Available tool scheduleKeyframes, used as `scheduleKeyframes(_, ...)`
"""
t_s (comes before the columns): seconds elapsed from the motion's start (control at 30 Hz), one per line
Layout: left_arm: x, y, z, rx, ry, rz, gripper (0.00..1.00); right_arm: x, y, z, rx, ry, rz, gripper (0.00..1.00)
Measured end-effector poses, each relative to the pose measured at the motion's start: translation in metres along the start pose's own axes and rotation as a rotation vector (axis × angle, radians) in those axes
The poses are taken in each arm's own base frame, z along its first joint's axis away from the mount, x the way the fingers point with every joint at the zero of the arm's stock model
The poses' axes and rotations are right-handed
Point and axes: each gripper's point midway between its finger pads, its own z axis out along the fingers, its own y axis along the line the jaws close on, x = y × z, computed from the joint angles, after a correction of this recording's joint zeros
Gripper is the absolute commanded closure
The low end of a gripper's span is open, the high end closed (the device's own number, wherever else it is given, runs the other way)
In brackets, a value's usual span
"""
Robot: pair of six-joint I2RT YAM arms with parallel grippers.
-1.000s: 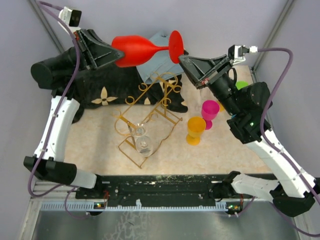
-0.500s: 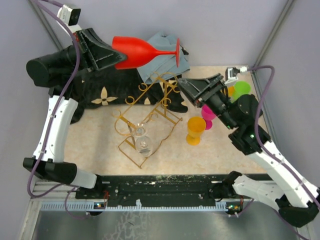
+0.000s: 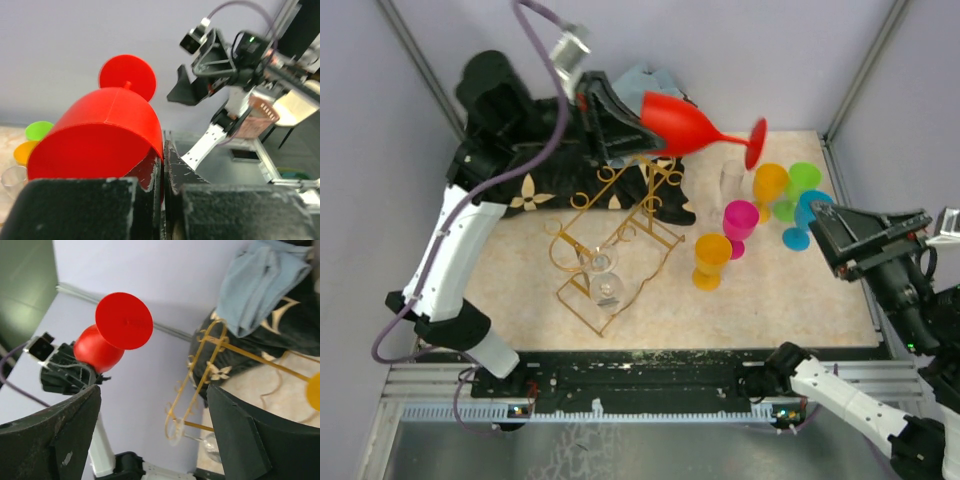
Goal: Take the wine glass off the wine glass rack
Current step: Place the wine glass at the center of the board.
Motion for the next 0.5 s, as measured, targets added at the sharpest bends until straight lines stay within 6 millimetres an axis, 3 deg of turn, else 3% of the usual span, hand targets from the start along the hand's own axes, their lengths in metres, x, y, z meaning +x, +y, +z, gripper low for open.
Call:
scheduleKeyframes(0.1,0.039,0.004,0.031,-0.010,0.091,0.027,1.00,-0.007,-0.027,-0.017,0.104,-0.021,-0.037,0.13)
scheduleKeyframes(0.27,0.115,-0.005,0.071,-0.026,0.287,0.095,1.00,0.000,-0.074,-0.025,0.291,0.005,-0.120,0.12)
scheduleKeyframes(0.4,0.167,-0.023,0.084,-0.028,0.445,0.186,1.00,-0.001,-0.102,-0.036,0.406,-0.001,-0.168,0.11)
scheduleKeyframes(0.5,0.189,-0.038,0.086,-0.022,0.522,0.248,1.00,-0.007,-0.117,-0.046,0.474,-0.018,-0.192,0.10)
